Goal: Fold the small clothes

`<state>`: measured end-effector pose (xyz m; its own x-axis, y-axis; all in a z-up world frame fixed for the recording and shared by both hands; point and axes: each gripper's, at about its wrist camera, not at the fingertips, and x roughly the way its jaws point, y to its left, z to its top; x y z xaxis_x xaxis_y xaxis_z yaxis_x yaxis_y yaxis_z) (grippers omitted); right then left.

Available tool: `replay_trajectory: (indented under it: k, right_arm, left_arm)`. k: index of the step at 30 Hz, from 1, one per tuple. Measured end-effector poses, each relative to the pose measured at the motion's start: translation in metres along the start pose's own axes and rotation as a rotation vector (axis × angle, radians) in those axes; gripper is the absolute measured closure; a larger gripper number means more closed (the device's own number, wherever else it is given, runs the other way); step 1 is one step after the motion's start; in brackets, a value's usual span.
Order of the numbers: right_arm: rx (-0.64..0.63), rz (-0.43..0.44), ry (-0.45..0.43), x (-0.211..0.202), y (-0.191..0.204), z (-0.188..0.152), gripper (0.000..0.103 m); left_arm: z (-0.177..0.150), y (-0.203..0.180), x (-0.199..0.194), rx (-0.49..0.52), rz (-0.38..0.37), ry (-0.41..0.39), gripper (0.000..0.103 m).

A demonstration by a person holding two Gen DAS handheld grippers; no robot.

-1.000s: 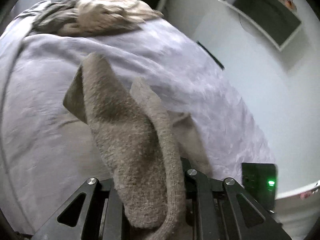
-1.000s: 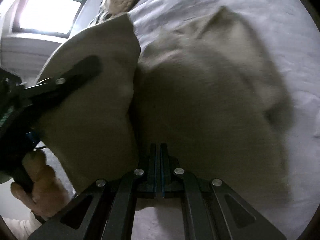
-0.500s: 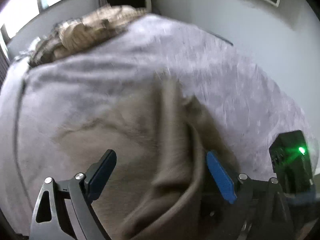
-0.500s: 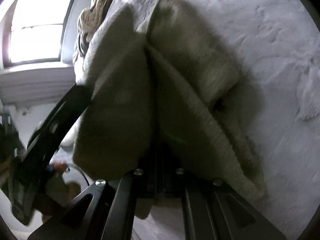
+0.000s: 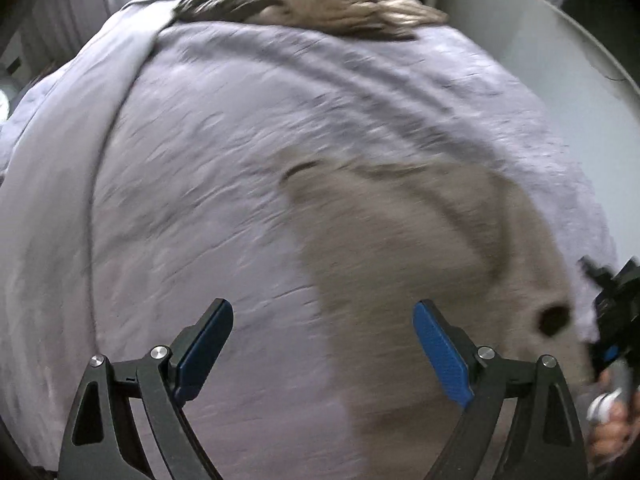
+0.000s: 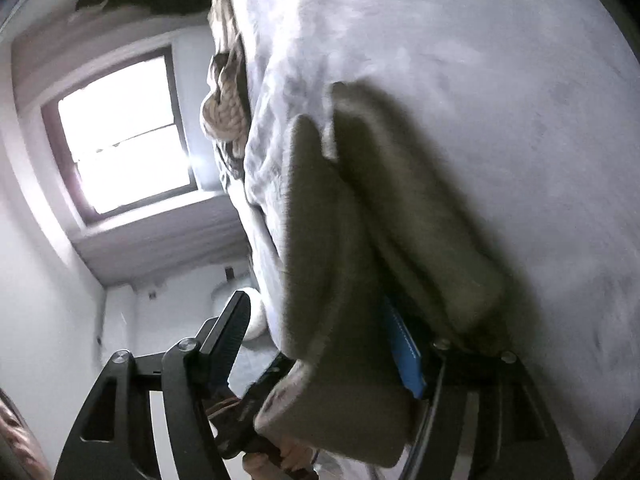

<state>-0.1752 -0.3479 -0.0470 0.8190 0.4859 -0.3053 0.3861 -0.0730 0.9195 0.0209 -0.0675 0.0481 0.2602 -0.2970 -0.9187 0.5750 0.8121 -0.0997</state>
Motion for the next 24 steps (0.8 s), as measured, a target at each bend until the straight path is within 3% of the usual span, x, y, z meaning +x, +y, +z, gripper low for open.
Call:
replay_trajectory:
  k: [5, 6, 7, 8, 9, 11, 15, 18, 22, 24]
  right_arm:
    - [-0.143, -0.177, 0.099, 0.035, 0.036, 0.006, 0.032]
    - [-0.177, -0.220, 0.106, 0.036, 0.040, 0.005, 0.037]
    - [-0.217, -0.274, 0.113, 0.041, 0.046, 0.006, 0.046]
    - [-0.266, -0.351, 0.122, 0.047, 0.052, 0.010, 0.078]
    - [-0.312, -0.414, 0.128, 0.051, 0.055, 0.008, 0.088]
    - [-0.418, -0.465, 0.114, 0.053, 0.072, 0.004, 0.088]
    - [-0.526, -0.420, 0.067, 0.027, 0.094, -0.013, 0.089]
    - [-0.471, -0.439, 0.040, 0.020, 0.080, 0.000, 0.089]
    - [-0.336, -0.501, 0.050, 0.008, 0.031, 0.014, 0.086]
    - [-0.252, -0.458, 0.024, -0.003, 0.022, 0.018, 0.079]
  left_arm:
    - [-0.013, 0.015, 0.013, -0.006, 0.043, 0.038, 0.011]
    - [-0.015, 0.015, 0.015, -0.010, 0.044, 0.042, 0.011]
    - [-0.017, 0.015, 0.016, -0.011, 0.045, 0.044, 0.011]
    - [-0.019, 0.014, 0.017, -0.011, 0.049, 0.041, 0.011]
    - [-0.019, 0.014, 0.019, -0.012, 0.054, 0.040, 0.011]
    - [-0.020, 0.012, 0.018, -0.013, 0.056, 0.039, 0.011]
    - [-0.021, 0.008, 0.014, 0.004, 0.043, 0.019, 0.011]
    - [-0.021, 0.000, 0.014, 0.023, 0.024, 0.018, 0.011]
    - [-0.021, -0.008, 0.023, 0.041, 0.036, 0.034, 0.011]
    - [-0.021, -0.010, 0.027, 0.054, 0.041, 0.042, 0.011]
